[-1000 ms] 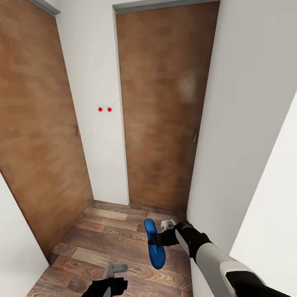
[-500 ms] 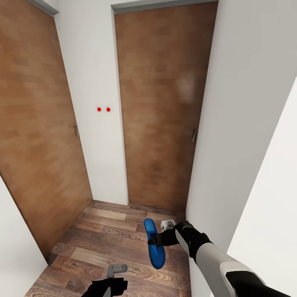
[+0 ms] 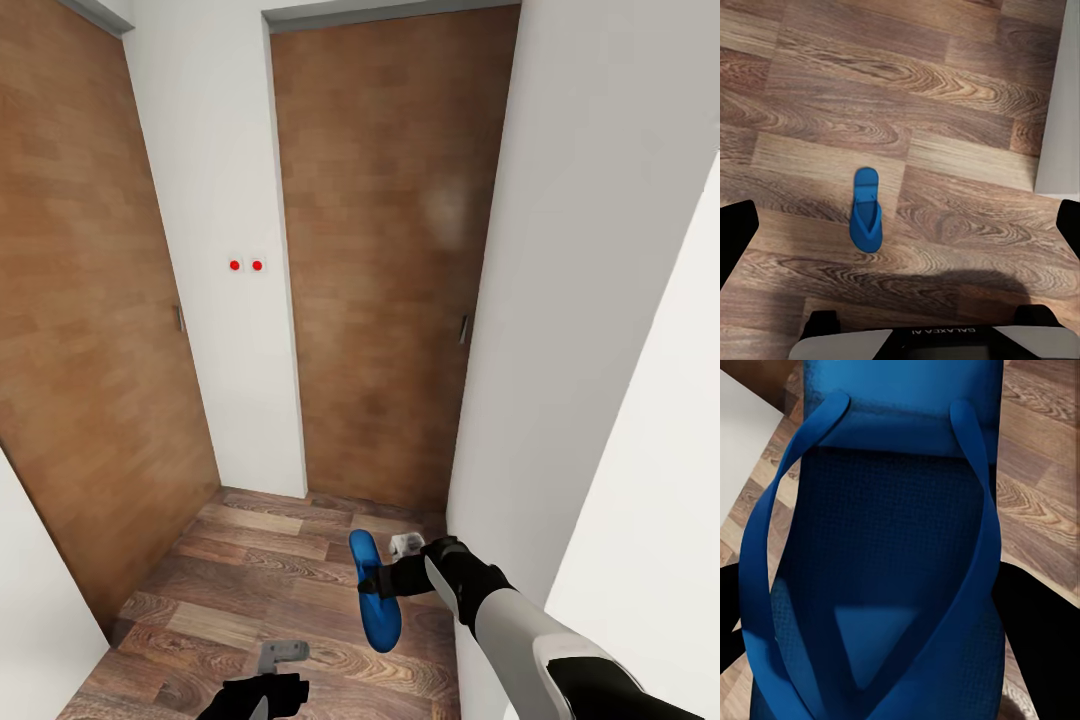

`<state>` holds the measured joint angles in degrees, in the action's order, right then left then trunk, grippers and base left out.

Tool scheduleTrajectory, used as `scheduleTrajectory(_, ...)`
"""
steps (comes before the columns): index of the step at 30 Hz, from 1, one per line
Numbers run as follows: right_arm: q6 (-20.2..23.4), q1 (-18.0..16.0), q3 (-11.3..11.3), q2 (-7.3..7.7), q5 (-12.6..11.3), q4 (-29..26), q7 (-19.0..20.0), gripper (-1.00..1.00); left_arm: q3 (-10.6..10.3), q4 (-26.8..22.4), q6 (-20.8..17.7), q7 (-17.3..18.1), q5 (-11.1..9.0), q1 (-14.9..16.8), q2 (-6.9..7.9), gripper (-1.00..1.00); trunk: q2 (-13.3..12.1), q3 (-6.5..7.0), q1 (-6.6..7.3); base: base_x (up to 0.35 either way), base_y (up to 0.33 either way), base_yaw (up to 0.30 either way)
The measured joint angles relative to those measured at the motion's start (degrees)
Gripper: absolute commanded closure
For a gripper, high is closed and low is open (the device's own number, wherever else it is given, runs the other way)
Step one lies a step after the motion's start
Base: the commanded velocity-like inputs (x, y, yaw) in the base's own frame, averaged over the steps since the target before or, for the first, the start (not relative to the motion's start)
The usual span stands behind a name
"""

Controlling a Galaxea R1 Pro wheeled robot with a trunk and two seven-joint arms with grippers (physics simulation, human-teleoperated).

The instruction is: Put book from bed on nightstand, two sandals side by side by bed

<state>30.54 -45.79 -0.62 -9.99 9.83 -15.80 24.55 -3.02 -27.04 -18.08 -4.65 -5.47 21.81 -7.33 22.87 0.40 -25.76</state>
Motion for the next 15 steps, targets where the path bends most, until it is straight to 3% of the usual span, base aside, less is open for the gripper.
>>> scheduleTrajectory(15,-0.02,0.01,0.0,0.0,-0.02,0.01,0.0,1.0,0.0,0.07,0.61,0.0,0.0,0.0,-0.01,-1.0,0.0,0.0,0.0,0.046,0.015,-0.011)
